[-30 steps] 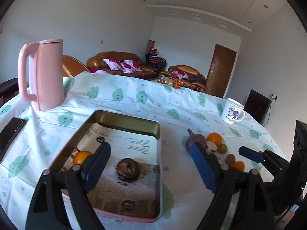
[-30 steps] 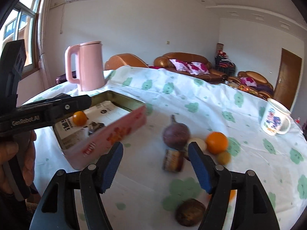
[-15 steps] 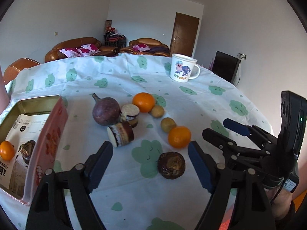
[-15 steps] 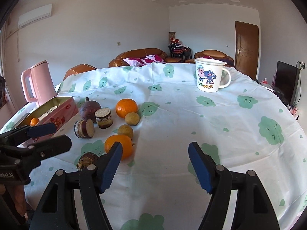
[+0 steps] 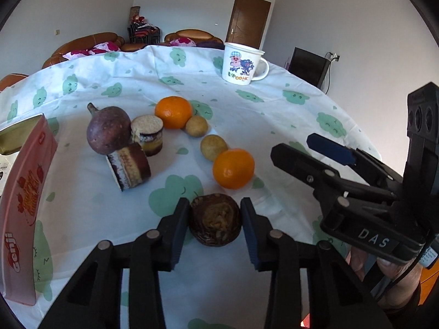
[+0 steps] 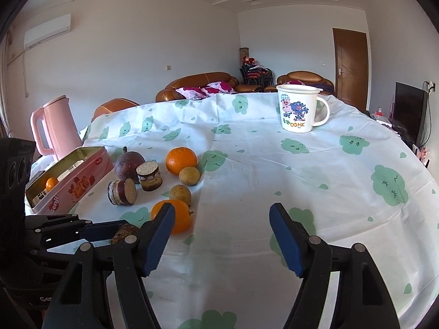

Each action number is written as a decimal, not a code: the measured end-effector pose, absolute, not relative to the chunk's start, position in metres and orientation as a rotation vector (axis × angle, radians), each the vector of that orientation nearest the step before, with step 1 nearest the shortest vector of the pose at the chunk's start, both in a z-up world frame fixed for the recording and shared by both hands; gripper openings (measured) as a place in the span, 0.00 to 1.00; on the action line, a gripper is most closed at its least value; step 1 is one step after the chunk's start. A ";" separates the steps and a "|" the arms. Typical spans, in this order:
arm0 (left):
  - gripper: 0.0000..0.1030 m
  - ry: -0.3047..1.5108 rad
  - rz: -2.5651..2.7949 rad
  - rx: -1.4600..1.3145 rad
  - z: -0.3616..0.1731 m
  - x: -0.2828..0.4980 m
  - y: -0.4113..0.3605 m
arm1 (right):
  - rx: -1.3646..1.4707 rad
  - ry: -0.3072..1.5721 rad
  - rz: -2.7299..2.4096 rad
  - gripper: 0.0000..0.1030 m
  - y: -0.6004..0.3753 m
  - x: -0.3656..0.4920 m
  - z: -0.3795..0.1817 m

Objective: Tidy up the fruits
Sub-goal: 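Grasp another brown round fruit with the left tool while the right tool grasps a large orange, then carry both fruits into the pink tin and open both tools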

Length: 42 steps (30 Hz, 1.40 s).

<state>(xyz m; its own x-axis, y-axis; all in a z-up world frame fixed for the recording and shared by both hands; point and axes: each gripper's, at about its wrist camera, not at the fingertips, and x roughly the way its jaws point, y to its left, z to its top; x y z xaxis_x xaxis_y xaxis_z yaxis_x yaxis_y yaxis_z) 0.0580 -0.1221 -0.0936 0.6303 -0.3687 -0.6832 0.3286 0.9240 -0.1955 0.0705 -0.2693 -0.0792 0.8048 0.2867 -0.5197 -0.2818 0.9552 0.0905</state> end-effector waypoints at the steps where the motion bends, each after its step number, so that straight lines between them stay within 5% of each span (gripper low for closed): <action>1: 0.38 0.784 -0.396 -0.061 -0.091 0.058 -0.118 | 0.005 0.556 0.315 0.70 -0.265 0.071 -0.078; 12: 0.38 0.671 -0.248 -0.136 -0.076 0.058 -0.061 | -0.087 0.635 0.370 0.70 -0.223 0.087 -0.082; 16: 0.38 0.659 -0.241 -0.145 -0.078 0.059 -0.058 | -0.126 0.737 0.356 0.58 -0.218 0.097 -0.095; 18: 0.38 0.641 -0.238 -0.140 -0.077 0.057 -0.058 | -0.144 0.789 0.375 0.44 -0.215 0.104 -0.101; 42: 0.38 0.515 -0.182 -0.098 -0.069 0.042 -0.059 | -0.070 0.481 0.456 0.43 -0.230 0.064 -0.081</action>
